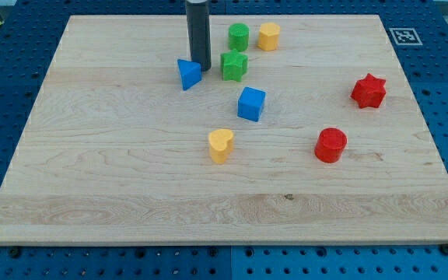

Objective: Place the triangle parallel to the cube

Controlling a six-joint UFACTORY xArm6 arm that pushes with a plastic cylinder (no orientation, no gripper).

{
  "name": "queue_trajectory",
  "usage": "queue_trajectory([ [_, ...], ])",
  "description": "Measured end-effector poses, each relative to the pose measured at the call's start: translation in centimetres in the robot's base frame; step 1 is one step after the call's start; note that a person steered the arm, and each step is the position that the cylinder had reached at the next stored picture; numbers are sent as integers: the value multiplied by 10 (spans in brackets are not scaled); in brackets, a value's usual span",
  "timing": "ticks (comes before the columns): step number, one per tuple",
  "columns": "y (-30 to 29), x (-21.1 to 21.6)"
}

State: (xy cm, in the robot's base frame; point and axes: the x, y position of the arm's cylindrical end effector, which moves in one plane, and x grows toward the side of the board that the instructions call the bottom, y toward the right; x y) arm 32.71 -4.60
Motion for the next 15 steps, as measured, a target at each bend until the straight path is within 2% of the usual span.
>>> queue_trajectory([
  [3, -49, 4],
  [6, -42, -6],
  [10, -15, 16],
  [14, -12, 58],
  [15, -12, 57],
])
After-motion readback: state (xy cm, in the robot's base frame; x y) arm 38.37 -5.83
